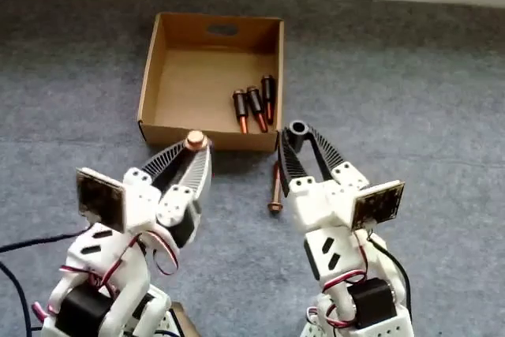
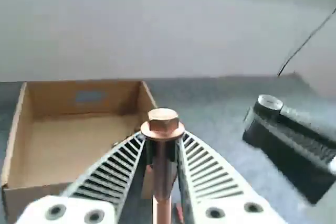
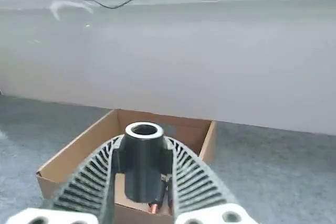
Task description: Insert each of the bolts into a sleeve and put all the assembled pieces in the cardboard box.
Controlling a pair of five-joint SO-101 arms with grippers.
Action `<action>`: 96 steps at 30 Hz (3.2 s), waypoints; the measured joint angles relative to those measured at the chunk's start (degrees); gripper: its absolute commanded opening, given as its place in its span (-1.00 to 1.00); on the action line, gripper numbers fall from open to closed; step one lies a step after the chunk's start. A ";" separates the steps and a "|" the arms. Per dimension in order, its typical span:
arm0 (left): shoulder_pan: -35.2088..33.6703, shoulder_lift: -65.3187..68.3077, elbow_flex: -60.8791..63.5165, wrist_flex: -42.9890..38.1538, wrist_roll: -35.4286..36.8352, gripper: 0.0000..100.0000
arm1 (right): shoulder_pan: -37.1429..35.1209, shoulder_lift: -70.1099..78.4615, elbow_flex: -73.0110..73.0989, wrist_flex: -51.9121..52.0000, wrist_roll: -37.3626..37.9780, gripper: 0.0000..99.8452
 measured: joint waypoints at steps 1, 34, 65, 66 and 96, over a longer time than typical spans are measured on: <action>0.00 0.00 0.00 -2.64 3.43 -0.98 | -0.18 0.00 0.70 -0.09 0.00 -0.99; 2.55 28.84 -4.57 -33.41 8.79 -0.98 | -0.53 0.00 3.87 -0.09 5.71 -0.99; 9.67 38.24 -8.53 -39.74 8.79 -0.98 | -0.53 0.09 4.75 -0.09 6.07 -0.99; 9.67 38.24 -8.53 -39.74 8.88 -0.98 | -0.53 0.09 4.75 -0.09 6.07 -0.99; 12.31 50.90 -15.12 -39.82 2.29 -0.98 | -0.79 0.09 4.75 -0.09 6.24 -0.99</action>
